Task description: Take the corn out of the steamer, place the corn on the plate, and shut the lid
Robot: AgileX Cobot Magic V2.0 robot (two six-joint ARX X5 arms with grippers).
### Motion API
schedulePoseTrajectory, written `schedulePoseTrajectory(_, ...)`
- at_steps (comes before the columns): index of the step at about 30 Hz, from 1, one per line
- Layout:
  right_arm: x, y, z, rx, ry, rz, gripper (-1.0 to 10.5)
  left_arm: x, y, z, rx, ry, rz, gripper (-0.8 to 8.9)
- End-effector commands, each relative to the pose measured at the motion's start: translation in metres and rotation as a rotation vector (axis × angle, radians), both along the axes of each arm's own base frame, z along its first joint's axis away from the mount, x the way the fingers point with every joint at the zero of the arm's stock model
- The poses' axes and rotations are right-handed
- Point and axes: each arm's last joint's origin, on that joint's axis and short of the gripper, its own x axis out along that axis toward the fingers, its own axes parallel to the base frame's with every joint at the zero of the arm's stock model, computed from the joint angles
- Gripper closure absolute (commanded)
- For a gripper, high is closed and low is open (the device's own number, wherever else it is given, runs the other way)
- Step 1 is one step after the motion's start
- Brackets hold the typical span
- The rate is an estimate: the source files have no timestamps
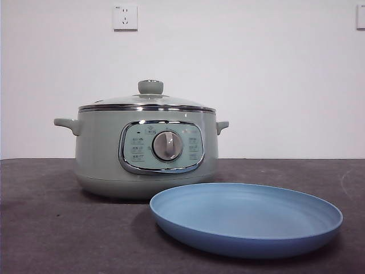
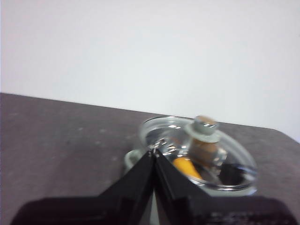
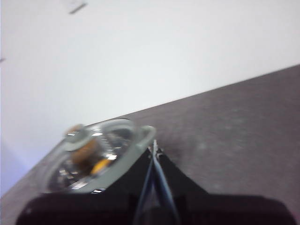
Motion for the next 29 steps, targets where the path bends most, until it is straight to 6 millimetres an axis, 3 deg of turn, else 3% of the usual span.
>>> schedulePoseTrajectory(1, 0.008, 0.003, 0.023, -0.029, 0.025, 0.085, 9.6, 0.001, -0.001, 0.015, -0.001, 0.017, -0.054, 8.20)
schedulePoseTrajectory(10, 0.042, 0.012, 0.081, -0.231, 0.217, 0.359, 9.6, 0.017, -0.005, 0.058, 0.051, 0.152, -0.239, 8.20)
schedulePoseTrajectory(16, 0.060, 0.020, 0.108, -0.324, 0.288, 0.526, 9.6, 0.029, -0.006, 0.080, 0.091, 0.239, -0.354, 8.20)
schedulePoseTrajectory(29, 0.069, 0.038, 0.119, -0.381, 0.335, 0.659, 9.4, 0.040, -0.007, 0.092, 0.082, 0.317, -0.435, 8.09)
